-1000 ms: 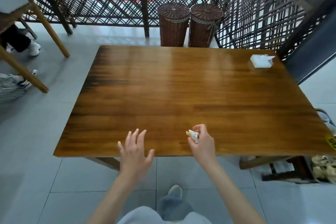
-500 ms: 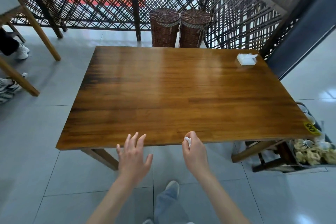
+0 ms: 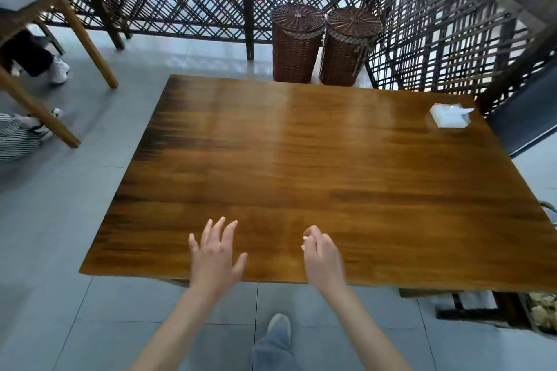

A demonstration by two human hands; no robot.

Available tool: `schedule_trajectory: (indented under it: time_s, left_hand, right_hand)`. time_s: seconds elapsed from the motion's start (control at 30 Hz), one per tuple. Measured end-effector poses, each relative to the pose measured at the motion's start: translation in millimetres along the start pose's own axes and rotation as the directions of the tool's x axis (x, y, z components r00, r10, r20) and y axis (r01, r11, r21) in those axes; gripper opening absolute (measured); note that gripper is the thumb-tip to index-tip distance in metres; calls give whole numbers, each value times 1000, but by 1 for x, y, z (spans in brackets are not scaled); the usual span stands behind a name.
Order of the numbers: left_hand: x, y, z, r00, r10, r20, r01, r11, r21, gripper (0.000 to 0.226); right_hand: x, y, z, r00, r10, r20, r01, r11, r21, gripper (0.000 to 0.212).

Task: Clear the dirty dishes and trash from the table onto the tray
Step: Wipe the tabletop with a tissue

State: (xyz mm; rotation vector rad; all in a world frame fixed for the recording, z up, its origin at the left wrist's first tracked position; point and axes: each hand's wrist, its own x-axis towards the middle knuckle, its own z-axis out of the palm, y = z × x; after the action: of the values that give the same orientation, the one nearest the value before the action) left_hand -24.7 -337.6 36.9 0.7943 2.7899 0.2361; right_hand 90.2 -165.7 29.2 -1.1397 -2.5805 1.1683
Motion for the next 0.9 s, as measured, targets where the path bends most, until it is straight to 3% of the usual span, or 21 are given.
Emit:
schedule_trajectory:
  time_s: [0.2,0.4,0.7,0.9]
  left_hand:
    - [62,-1,1,998,-44,-45,44,999,1,74]
    - [98,4,10,999,-25,26,25,1000,4,80]
    - [124,-2,16,996,46,82,-46,999,-2,85]
    - [138,-11,18,994,98,40,-96,995,-39,84]
  right_hand:
    - [83,-3,0,993,8,116,0,997,-72,40]
    - [144,-11,4,988,82,134,-58,983,-176,52]
    - [205,-20,13,993,95,66,-71,951,-300,31]
    - [238,-25,19,1000,-28,-10,22,907,-421,27]
